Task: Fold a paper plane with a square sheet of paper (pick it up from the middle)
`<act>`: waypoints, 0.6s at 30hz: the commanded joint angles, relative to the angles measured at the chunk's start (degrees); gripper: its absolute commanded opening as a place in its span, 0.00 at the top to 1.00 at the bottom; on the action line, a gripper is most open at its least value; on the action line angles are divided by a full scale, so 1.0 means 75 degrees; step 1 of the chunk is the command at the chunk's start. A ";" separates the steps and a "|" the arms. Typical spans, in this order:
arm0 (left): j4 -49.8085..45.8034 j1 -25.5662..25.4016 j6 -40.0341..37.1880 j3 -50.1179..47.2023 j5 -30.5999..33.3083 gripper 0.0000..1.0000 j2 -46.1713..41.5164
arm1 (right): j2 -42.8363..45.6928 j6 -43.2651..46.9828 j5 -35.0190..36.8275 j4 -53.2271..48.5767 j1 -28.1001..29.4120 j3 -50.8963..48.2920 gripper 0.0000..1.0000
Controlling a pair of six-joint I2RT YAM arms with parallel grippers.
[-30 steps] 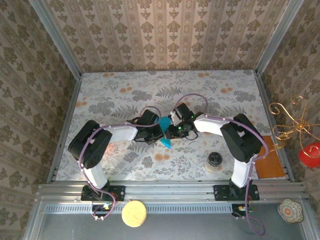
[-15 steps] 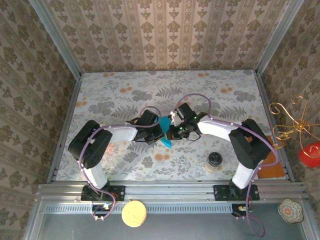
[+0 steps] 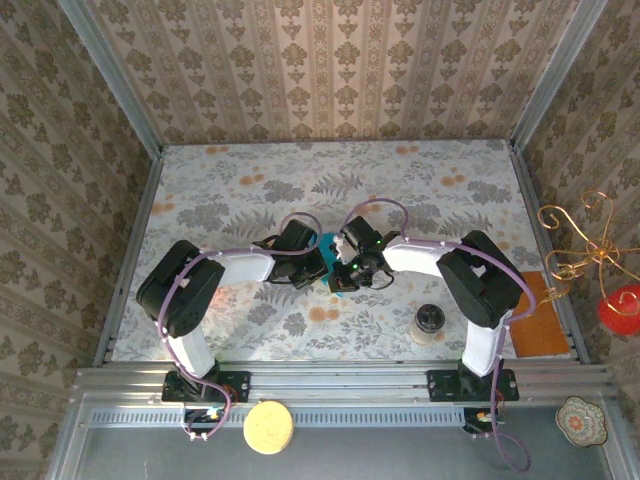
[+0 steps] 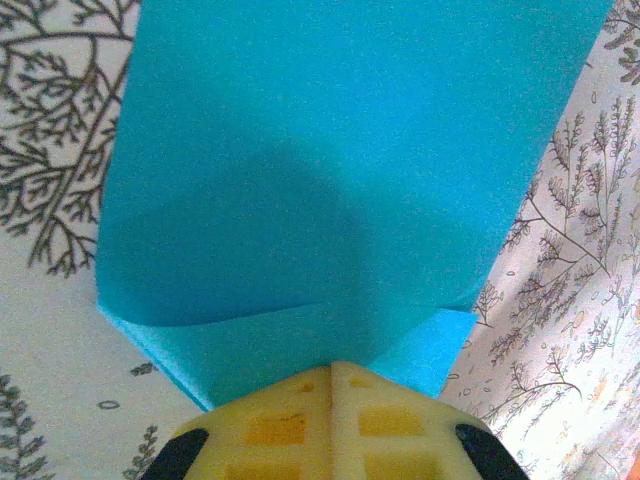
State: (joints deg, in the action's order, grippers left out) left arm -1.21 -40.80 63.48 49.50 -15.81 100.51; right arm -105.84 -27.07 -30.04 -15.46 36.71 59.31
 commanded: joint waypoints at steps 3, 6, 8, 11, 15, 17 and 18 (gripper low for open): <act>-0.0711 0.0027 0.0114 -0.0260 0.0222 0.92 0.0305 | -0.0156 -0.0003 0.0296 -0.0143 0.0027 0.0213 0.95; -0.0717 0.0032 0.0114 -0.0259 0.0210 0.92 0.0321 | -0.0209 -0.0035 0.0314 -0.0127 0.0027 0.0225 0.95; -0.0723 0.0026 0.0111 -0.0259 0.0199 0.92 0.0321 | -0.0260 -0.0056 0.0302 -0.0119 0.0027 0.0257 0.93; -0.0746 0.0025 0.0102 -0.0259 0.0198 0.92 0.0321 | -0.0284 -0.0070 0.0247 -0.0109 0.0027 0.0323 0.93; -0.0752 0.0026 0.0090 -0.0259 0.0190 0.92 0.0327 | -0.0255 -0.0082 0.0197 -0.0101 0.0018 0.0423 0.93; -0.0752 0.0025 0.0090 -0.0248 0.0187 0.92 0.0321 | -0.0213 -0.0084 0.0196 -0.0072 0.0016 0.0449 0.94; -0.0752 0.0030 0.0090 -0.0248 0.0187 0.92 0.0321 | -0.0219 -0.0088 0.0214 -0.0075 0.0016 0.0468 0.94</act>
State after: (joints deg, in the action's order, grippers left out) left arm -1.23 -40.80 63.46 49.50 -15.81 100.51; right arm -107.35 -27.24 -28.88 -15.42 36.69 61.49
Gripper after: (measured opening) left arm 0.079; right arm 0.068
